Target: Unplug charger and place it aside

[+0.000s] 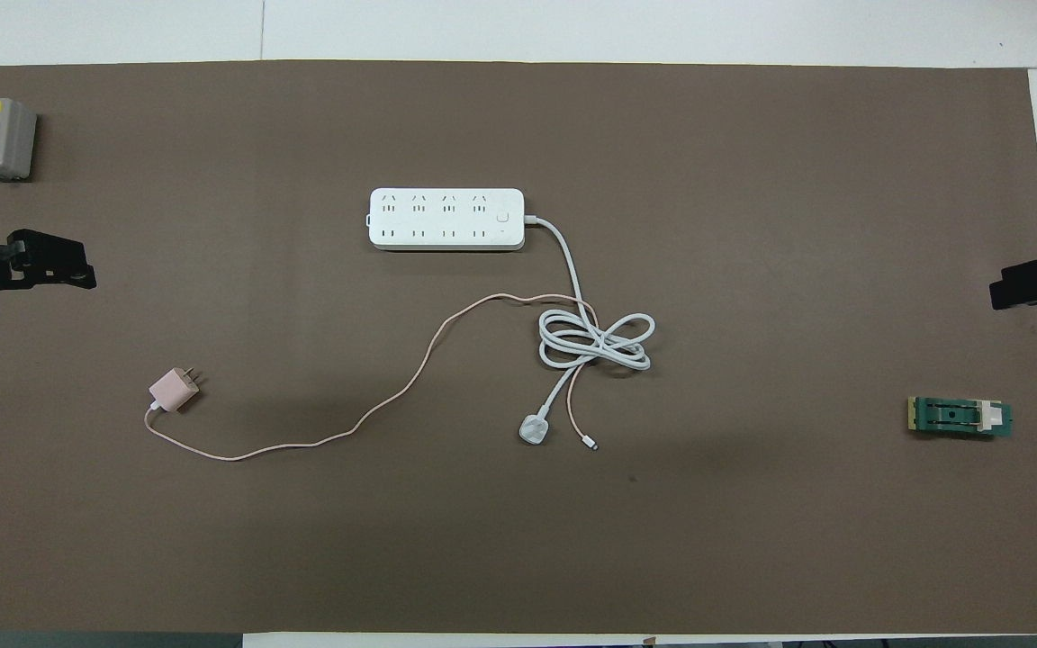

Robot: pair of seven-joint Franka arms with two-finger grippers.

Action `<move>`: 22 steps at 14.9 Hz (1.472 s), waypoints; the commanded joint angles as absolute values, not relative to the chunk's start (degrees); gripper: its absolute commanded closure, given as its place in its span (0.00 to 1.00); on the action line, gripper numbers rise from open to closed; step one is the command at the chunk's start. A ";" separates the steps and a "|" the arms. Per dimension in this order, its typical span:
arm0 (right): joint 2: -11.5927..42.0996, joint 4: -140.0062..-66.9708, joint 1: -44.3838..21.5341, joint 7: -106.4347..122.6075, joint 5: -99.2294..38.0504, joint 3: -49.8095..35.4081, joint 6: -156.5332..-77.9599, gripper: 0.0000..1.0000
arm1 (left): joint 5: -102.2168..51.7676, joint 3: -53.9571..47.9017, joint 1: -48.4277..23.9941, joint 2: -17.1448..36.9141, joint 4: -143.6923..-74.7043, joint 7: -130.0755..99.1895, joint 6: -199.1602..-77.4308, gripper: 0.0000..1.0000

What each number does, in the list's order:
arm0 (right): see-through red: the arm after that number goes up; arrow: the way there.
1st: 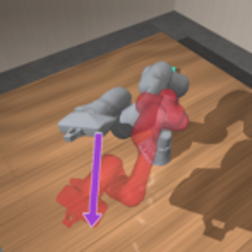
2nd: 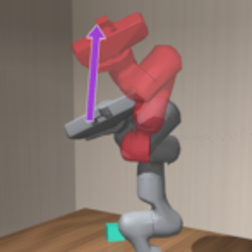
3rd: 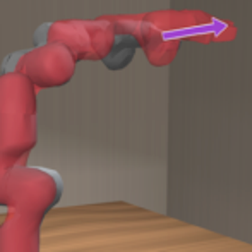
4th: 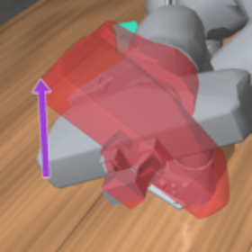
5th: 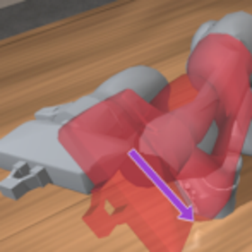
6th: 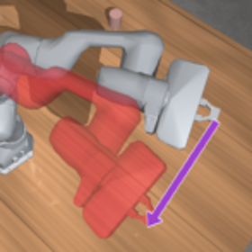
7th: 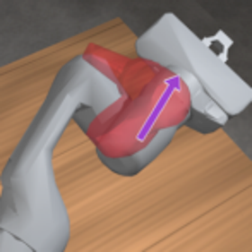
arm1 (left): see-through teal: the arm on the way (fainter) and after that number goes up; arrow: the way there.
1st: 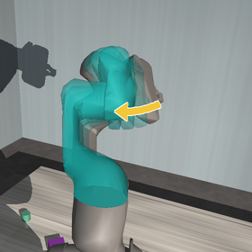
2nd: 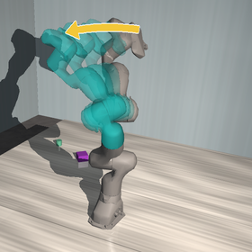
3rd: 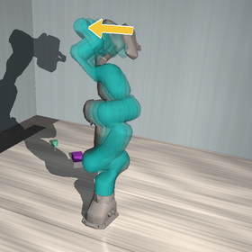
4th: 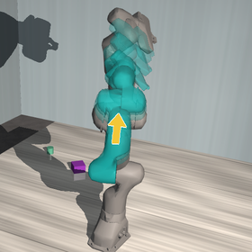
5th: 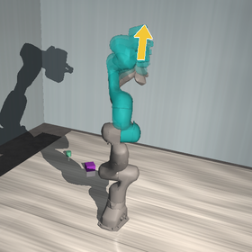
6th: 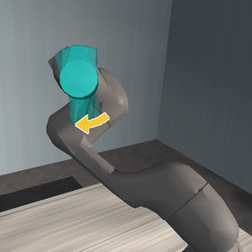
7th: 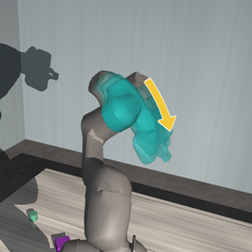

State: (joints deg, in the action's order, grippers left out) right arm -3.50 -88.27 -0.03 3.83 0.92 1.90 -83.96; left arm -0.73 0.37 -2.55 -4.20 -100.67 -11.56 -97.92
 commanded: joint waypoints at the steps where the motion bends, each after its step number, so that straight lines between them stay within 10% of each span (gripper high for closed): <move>1: -4.57 -89.21 0.97 2.90 0.00 0.97 -83.85 0.00 | 0.44 0.18 -3.16 -3.69 -99.76 -6.79 -96.59 0.00; 22: -5.19 -90.53 0.44 2.90 -0.09 0.97 -83.76 0.00 | -1.14 -0.26 -5.54 -1.93 -94.04 -5.98 -89.38 0.00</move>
State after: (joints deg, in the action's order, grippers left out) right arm -3.67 -88.73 -0.10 3.82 0.92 1.35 -83.71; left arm -0.96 -0.94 -4.87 -2.96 -96.05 -6.39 -90.68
